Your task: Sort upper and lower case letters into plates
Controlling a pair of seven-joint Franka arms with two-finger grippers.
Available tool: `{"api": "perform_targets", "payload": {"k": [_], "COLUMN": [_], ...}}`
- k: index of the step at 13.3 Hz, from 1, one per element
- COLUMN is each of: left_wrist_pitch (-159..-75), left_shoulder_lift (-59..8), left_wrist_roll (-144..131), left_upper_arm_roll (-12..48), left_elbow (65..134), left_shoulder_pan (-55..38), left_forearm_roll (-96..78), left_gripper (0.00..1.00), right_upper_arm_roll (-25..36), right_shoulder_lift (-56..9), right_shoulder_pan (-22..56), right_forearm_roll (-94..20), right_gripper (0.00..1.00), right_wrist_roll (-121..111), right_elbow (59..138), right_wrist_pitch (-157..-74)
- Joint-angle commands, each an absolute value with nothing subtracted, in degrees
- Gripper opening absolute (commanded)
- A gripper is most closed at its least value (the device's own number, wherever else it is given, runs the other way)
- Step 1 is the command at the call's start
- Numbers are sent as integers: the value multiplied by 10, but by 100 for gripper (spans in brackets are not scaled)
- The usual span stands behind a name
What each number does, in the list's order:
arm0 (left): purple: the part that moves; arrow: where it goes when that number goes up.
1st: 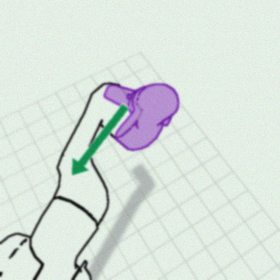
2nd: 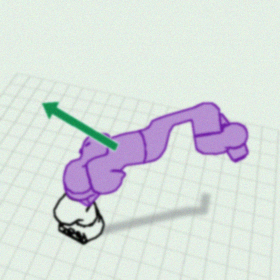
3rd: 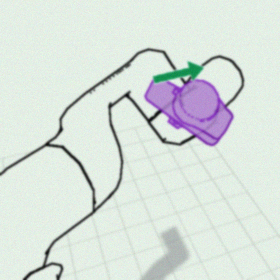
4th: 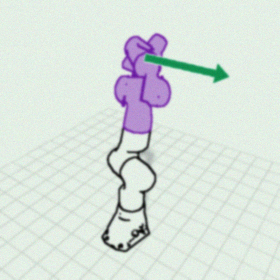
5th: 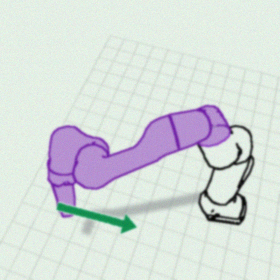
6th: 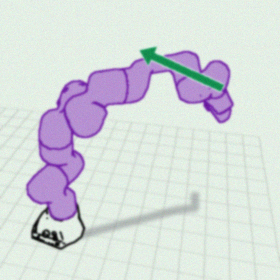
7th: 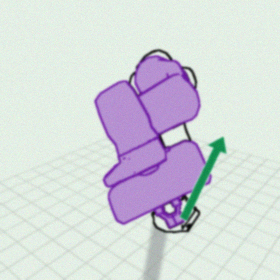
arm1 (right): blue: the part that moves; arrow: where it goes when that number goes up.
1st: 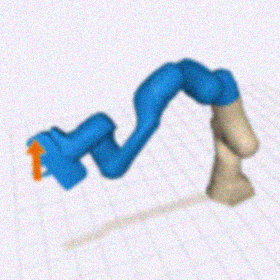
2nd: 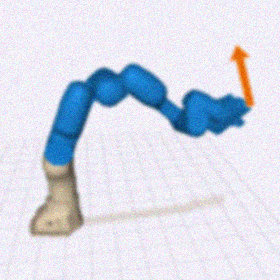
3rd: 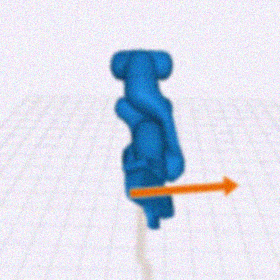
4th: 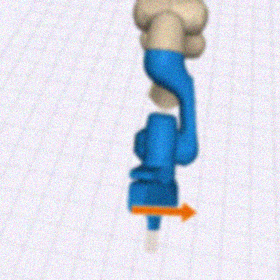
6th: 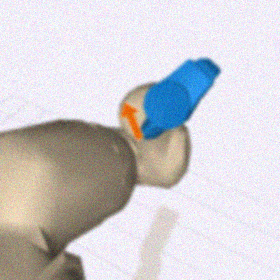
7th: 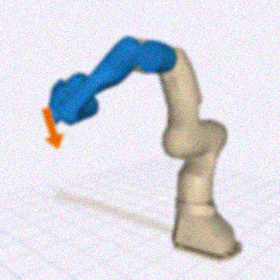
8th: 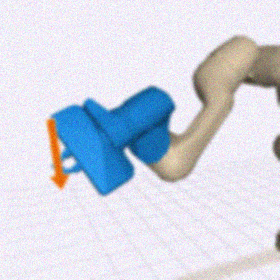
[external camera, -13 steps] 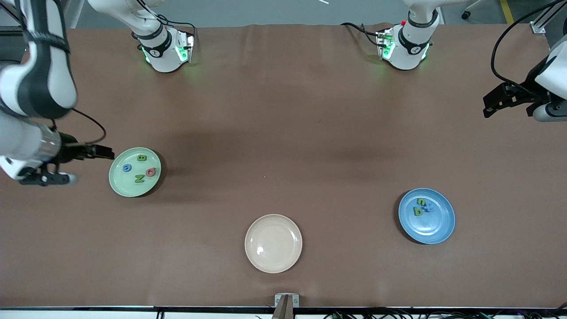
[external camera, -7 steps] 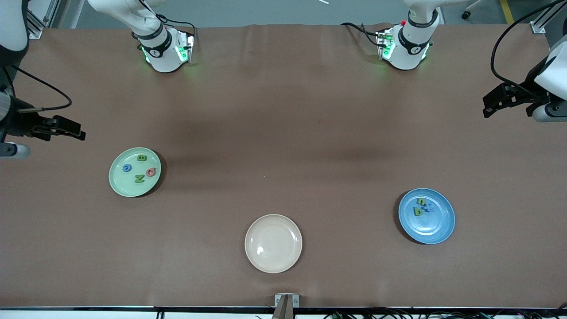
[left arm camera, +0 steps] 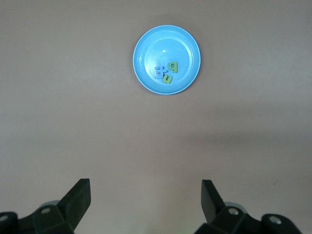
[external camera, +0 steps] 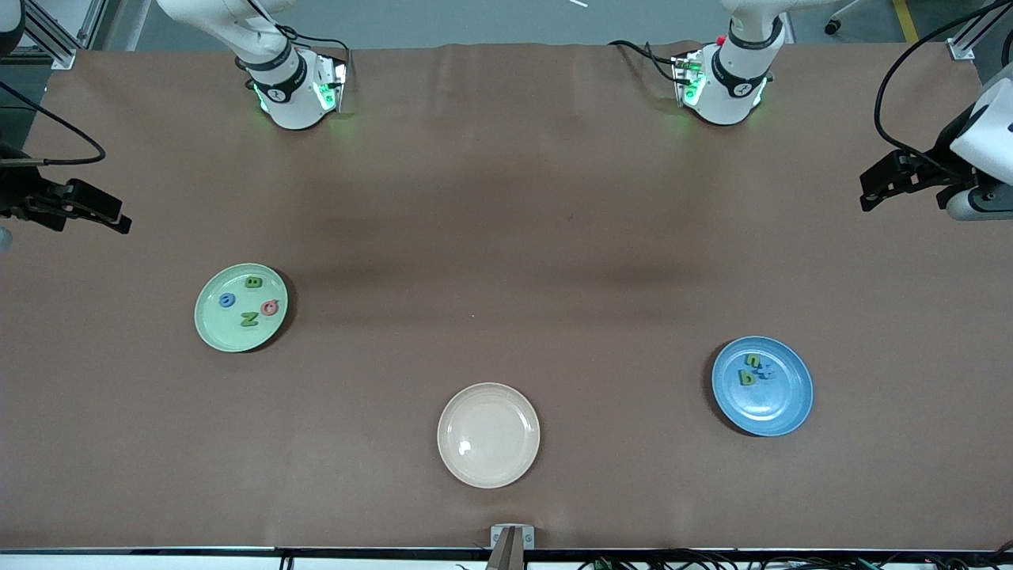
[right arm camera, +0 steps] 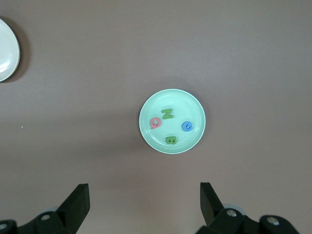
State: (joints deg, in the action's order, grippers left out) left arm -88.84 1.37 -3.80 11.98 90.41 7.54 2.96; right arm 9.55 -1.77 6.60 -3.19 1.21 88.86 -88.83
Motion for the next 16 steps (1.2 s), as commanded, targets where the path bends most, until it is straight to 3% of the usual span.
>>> {"api": "perform_targets", "payload": {"k": [1,12,16], "left_wrist_pitch": [-892,-891,-891], "left_shoulder_lift": [18,19,16], "left_wrist_roll": [-29,-28,-26], "left_upper_arm_roll": [123,124,124], "left_elbow": [911,902,890], "left_shoulder_pan": [76,76,72], "left_forearm_roll": [31,22,22], "left_gripper": [100,100,100], "right_upper_arm_roll": [14,8,8], "right_shoulder_lift": [-2,-2,-3], "right_shoulder_pan": [-12,-15,-14], "right_forearm_roll": [-24,-21,-24], "right_gripper": [100,100,100], "right_wrist_roll": [25,25,25], "right_elbow": [900,888,849], "right_wrist_pitch": [-891,-898,-895]}}
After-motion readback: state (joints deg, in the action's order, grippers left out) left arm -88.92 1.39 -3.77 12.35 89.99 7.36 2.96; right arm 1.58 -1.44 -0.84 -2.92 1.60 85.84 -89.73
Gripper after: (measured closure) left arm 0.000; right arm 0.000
